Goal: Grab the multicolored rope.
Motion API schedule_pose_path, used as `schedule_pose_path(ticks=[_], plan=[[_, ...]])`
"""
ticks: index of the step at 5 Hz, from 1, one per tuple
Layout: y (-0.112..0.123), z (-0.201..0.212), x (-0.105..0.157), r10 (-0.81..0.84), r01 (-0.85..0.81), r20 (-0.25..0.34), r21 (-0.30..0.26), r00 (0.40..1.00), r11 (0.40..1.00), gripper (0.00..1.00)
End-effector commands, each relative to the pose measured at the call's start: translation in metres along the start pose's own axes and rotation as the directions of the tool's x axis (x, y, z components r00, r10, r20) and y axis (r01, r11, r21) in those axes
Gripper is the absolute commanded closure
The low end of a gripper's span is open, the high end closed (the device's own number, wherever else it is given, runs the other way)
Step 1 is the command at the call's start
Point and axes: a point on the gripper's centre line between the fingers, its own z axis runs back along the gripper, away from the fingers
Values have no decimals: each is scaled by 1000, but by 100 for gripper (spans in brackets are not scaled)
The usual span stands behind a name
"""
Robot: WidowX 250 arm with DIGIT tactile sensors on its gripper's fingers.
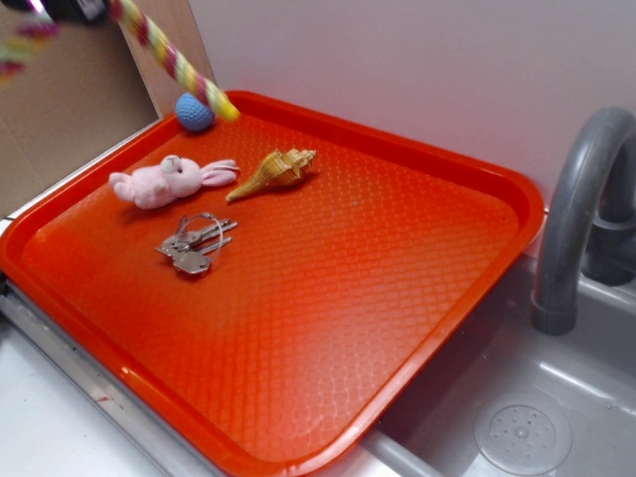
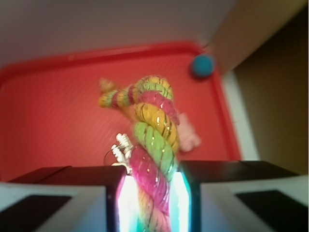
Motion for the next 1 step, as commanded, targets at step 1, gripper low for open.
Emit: schedule_pose_path(ticks=[1], plan=[[11,44,-14,33,-35,117,12,993,999,100]])
